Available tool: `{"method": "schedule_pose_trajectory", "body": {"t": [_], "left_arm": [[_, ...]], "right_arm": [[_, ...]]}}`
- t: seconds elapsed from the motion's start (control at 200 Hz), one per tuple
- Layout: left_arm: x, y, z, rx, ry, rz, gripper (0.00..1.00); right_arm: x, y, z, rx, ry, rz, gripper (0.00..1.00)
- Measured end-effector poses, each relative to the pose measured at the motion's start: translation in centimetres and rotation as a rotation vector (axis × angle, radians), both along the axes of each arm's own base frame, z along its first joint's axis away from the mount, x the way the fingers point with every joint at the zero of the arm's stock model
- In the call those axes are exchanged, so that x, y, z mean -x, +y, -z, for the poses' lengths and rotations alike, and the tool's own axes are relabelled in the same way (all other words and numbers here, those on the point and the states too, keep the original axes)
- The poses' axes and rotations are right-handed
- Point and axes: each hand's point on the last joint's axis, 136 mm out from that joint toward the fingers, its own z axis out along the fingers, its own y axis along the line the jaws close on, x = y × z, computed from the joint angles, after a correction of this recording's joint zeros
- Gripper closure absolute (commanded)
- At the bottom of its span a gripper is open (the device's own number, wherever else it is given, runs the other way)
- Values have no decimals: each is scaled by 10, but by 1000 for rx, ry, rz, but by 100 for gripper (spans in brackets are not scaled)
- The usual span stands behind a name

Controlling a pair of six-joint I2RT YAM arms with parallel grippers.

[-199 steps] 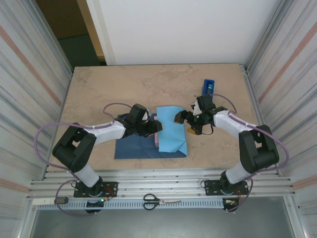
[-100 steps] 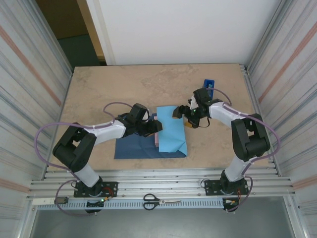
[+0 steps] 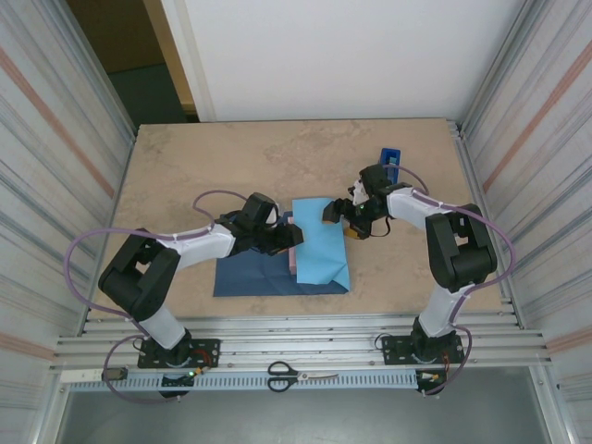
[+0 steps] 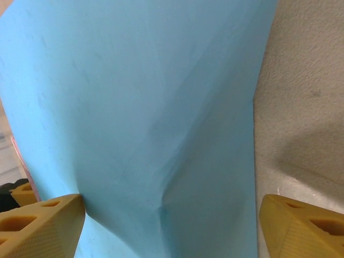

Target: Wrap the gift box in paper

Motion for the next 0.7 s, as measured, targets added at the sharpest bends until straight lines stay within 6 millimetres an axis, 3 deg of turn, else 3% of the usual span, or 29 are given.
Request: {"method": "schedule_pose_trajectory", "body": {"t": [0.185, 0.376, 0.701], "left_arm": [[0, 0, 0, -2, 0, 2, 51], [0, 0, 0, -3, -1, 4, 51], [0, 0, 0, -4, -2, 6, 52]], "right_arm": [[-8, 3, -8, -7, -31, -8, 14], [-5, 6, 4, -11, -4, -25, 14], [-5, 6, -2, -23, -15, -26, 10]]}}
